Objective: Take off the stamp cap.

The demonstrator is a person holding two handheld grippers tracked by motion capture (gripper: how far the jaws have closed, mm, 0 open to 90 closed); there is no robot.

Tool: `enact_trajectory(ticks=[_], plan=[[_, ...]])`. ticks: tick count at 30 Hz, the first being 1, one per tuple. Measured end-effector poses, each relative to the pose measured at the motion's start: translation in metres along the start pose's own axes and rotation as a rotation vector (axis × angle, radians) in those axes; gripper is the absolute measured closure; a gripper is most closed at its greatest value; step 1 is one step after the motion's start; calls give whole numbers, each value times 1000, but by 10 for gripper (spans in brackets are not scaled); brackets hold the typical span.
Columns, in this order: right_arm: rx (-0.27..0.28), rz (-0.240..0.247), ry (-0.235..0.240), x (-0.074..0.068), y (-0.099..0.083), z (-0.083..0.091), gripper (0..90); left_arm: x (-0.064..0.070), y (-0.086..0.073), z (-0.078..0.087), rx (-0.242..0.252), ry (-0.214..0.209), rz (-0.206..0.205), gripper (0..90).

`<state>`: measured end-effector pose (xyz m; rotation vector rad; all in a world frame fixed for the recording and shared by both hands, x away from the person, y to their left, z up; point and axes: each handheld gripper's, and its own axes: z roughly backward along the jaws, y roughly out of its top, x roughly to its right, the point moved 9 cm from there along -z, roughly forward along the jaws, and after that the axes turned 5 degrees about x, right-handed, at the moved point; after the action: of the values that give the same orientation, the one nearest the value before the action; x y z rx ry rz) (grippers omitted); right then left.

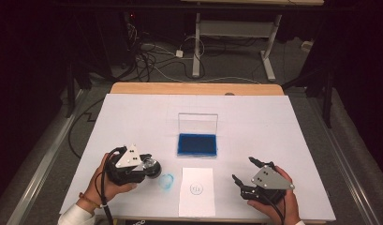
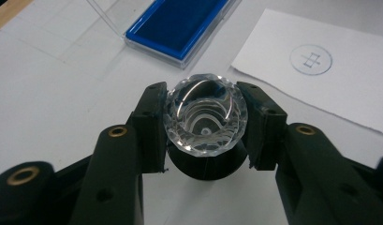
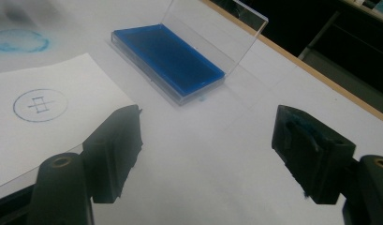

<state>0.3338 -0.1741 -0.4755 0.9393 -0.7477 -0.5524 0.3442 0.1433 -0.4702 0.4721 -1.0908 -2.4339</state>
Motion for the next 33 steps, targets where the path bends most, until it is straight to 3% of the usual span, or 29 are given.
enact_trajectory(ticks=[7, 15, 23, 27, 33], plan=[[-13, 1, 21, 1, -2, -6, 251, -2, 8, 1, 20, 7, 4, 548], [4, -13, 77, -10, 6, -14, 228, 5, 32, -7, 57, -20, -20, 548], [38, -39, 195, -36, 26, -37, 199, 19, 66, -20, 107, -59, -42, 548], [88, -45, 276, -56, 42, -50, 197, 26, 81, -29, 124, -82, -58, 547], [97, -18, 302, -75, 53, -69, 193, 35, 94, -38, 147, -126, -60, 548]])
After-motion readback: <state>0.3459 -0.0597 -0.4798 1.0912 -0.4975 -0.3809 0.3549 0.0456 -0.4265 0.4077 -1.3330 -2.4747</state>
